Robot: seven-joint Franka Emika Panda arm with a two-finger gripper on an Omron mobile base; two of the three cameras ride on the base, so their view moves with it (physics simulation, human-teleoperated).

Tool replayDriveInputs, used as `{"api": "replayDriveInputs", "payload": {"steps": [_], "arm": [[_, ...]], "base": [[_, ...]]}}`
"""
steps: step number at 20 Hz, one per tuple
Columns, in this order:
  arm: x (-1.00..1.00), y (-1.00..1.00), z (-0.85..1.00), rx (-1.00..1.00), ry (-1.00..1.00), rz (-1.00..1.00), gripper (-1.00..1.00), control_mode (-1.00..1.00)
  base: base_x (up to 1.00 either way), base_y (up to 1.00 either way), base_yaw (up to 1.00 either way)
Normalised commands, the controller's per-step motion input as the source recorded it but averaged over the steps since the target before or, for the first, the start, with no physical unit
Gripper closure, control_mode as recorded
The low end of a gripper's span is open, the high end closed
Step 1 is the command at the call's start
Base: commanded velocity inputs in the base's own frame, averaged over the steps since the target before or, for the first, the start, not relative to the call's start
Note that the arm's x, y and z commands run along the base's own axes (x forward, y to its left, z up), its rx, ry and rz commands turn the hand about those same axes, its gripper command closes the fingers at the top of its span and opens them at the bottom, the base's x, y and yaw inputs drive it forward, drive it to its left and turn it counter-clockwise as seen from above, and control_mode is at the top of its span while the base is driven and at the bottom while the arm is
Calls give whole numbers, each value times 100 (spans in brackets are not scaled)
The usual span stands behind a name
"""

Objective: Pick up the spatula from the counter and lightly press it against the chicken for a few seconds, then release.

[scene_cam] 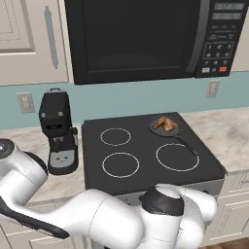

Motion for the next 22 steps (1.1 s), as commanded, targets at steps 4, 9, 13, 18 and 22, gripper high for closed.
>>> {"api": "replayDriveInputs", "payload": {"steps": [4,9,13,18,22], "arm": [[12,18,-21,1,4,-1,-100,-100],[9,16,-16,0,3,0,-100,-100],[3,8,-2,0,0,0,-100,-100],[4,1,-1,0,0,0,-100,-100],[5,0,-8,0,0,0,-100,-100]], "base": [[0,0,0],[0,0,0],[0,0,0],[0,0,0],[0,0,0]]}}
